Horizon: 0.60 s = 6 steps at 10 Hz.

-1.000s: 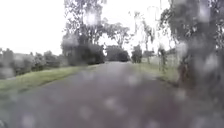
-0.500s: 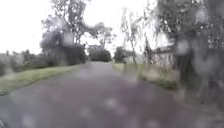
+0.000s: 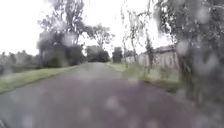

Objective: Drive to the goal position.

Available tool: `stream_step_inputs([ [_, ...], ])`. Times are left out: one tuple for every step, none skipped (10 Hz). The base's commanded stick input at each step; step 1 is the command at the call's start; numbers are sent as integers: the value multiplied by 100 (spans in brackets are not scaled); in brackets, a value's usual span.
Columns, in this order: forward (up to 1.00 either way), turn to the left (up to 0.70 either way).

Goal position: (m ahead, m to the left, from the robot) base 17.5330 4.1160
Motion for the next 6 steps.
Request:
stream_step_inputs([
  [100, 0],
  [100, 0],
  [100, 0],
  [100, 0],
  [100, 0],
  [100, 0],
])
